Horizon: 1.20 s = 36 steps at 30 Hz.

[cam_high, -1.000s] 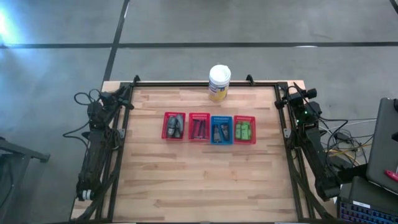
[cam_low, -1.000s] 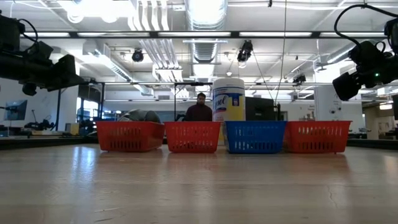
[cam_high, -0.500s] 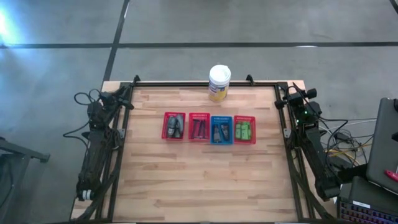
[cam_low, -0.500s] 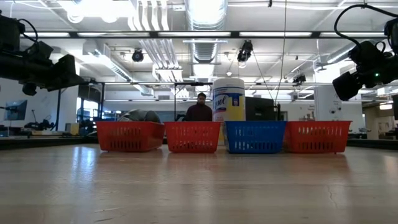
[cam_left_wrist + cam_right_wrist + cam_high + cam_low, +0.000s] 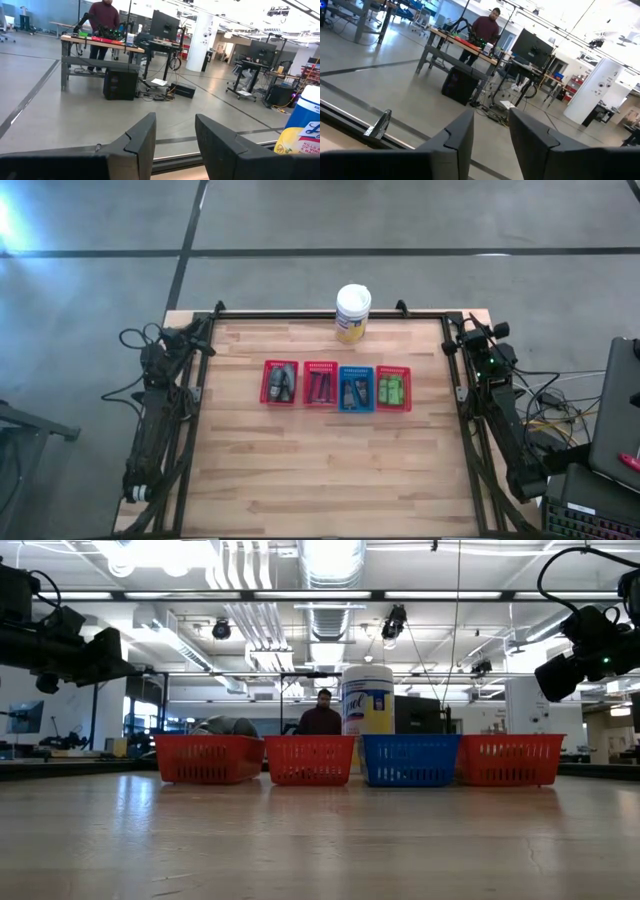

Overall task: Pick & Place Travel size toiletries
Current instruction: Return to Home Position

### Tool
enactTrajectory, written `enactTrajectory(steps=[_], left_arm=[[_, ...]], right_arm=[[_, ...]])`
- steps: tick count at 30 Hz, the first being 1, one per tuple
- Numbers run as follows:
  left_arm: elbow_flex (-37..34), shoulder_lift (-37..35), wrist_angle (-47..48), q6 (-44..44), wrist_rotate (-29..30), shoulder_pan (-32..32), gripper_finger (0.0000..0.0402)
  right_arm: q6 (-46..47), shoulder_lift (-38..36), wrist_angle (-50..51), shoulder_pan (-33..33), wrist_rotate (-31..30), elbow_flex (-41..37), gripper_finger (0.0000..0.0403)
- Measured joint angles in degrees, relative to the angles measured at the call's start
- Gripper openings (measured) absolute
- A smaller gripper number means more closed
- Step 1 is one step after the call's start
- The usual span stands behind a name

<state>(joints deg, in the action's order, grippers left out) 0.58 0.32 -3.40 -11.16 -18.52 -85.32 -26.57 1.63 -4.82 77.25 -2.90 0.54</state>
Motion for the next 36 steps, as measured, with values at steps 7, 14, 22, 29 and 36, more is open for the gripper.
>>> enactTrajectory(steps=[7,14,22,29,36], left_arm=[[0.0,0.0,0.0,0.0,0.0,0.0,0.0142],[0.0,0.0,0.0,0.0,0.0,0.0,0.0142],[0.0,0.0,0.0,0.0,0.0,0.0,0.0143],[0.0,0.0,0.0,0.0,0.0,0.0,0.0142],[0.1,0.0,0.0,0.0,0.0,0.0,0.0142]], right_arm=[[0.0,0.0,0.0,0.0,0.0,0.0,0.0099],[0.0,0.0,0.0,0.0,0.0,0.0,0.0076],[0.0,0.0,0.0,0.0,0.0,0.0,0.0054],[0.0,0.0,0.0,0.0,0.0,0.0,0.0048],[0.0,0.0,0.0,0.0,0.0,0.0,0.0067]])
